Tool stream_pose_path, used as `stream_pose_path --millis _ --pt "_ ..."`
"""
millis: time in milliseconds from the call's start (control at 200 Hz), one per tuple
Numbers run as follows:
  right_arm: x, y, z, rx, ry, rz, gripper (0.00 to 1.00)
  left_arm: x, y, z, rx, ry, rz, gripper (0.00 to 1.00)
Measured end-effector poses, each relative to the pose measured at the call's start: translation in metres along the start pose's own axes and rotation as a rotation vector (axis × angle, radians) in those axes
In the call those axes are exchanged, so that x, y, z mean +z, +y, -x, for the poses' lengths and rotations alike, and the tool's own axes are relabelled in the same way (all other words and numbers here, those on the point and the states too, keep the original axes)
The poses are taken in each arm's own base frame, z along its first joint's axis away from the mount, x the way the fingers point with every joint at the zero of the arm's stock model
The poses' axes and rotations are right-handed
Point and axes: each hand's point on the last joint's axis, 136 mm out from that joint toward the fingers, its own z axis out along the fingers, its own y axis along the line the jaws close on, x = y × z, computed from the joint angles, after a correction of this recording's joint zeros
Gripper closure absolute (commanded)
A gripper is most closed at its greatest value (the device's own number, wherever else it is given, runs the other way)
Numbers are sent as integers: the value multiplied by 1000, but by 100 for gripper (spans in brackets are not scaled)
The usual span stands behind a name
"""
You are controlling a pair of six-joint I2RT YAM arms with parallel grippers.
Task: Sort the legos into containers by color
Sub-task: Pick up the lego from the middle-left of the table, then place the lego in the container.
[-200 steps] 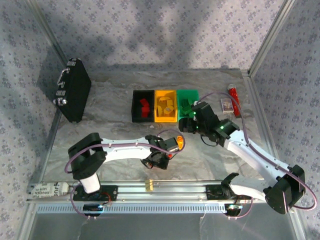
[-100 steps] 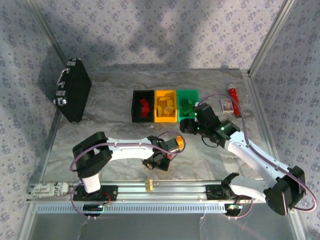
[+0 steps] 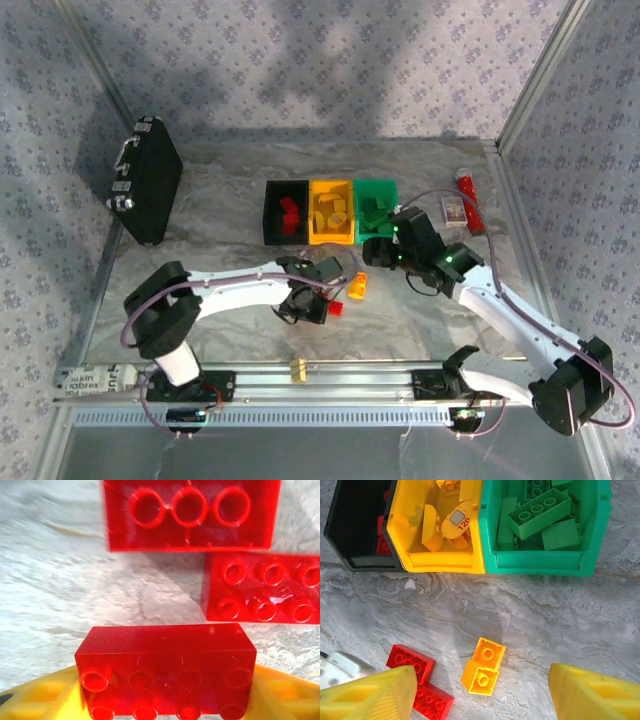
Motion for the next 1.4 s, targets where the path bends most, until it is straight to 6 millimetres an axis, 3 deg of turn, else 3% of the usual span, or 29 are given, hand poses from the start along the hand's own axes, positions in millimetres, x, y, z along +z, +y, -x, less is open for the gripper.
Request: stream_pose_path --millis 280,525,625,830,919,1034,1129,1289,1404 --pt "-7 -6 1 14 -21 -2 28 -49 27 59 -53 -107 -33 47" --pt "-8 -13 -4 25 -15 -11 28 -99 63 147 -117 -265 -53 47" --pt "-7 -14 -9 31 -5 -9 29 -98 83 183 -146 -289 -35 48" --pt "-9 -17 -17 42 -1 -3 28 -62 103 233 -143 -255 10 48" --pt "-10 -17 -20 46 3 2 28 -45 105 244 -134 -231 21 46" --pt "-10 -19 -24 45 14 2 28 -31 110 248 -123 -201 34 28" --pt "-10 -20 -28 42 22 2 26 -29 111 247 -122 -191 37 22" --pt "-8 -13 -37 15 45 21 23 -39 109 247 -117 -218 25 15" --pt "-5 -2 -44 -32 64 44 22 -68 107 239 -111 -266 5 15"
